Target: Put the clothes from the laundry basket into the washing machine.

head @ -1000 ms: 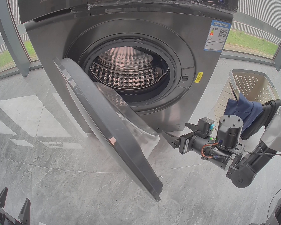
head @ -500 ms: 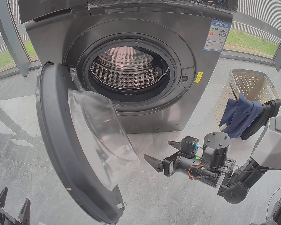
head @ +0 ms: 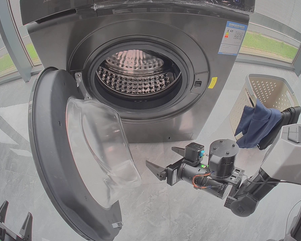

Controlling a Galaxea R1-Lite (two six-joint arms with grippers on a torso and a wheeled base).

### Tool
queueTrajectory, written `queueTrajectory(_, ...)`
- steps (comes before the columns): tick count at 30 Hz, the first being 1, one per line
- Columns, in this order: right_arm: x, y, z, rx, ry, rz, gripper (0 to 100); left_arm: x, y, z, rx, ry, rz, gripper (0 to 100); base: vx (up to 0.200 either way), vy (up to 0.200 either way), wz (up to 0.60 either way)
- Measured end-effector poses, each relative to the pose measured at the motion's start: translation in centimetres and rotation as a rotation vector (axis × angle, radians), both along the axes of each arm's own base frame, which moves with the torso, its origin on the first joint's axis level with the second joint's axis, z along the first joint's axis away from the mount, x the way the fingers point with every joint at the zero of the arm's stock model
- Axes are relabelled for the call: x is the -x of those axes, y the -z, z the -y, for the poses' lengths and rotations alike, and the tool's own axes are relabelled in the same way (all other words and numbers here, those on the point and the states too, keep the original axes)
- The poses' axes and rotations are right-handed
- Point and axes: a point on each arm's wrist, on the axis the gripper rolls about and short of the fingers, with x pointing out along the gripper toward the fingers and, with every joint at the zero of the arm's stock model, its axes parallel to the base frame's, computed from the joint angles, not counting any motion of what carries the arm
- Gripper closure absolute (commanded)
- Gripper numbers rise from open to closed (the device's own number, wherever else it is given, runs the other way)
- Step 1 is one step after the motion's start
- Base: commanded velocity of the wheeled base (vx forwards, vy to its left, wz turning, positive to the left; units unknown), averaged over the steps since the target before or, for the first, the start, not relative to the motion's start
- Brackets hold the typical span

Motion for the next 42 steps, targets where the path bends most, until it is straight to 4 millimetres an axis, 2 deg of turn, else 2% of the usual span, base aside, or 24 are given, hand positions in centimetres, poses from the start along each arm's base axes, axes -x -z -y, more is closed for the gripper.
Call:
queueTrajectory(10, -0.7, 0.5, -1.4, -0.004, -0.015, 0.007, 0, 0.0, 0.0, 0.0, 0.001, 0.000, 0.000, 0, -0.040, 0.000, 0.00)
queueTrajectory(20, 1.3, 0.8, -4.0, -0.010, -0.113, 0.010, 0, 0.0, 0.0, 0.0, 0.001, 0.000, 0.000, 0, 0.000, 0.000, 0.00)
queueTrajectory(32, -2.2, 0.6, -5.2, -0.034, -0.071, 0.033, 0, 0.0, 0.0, 0.0, 0.001, 0.000, 0.000, 0, -0.100, 0.000, 0.00)
queueTrajectory(37, -3.0, 1.3, -6.6, -0.040, -0.079, 0.040, 0, 0.0, 0.0, 0.0, 0.001, 0.000, 0.000, 0, 0.000, 0.000, 0.00)
queueTrajectory(42, -3.0, 1.6, -8.8, -0.043, -0.105, 0.042, 0, 0.0, 0.0, 0.0, 0.001, 0.000, 0.000, 0, 0.000, 0.000, 0.00)
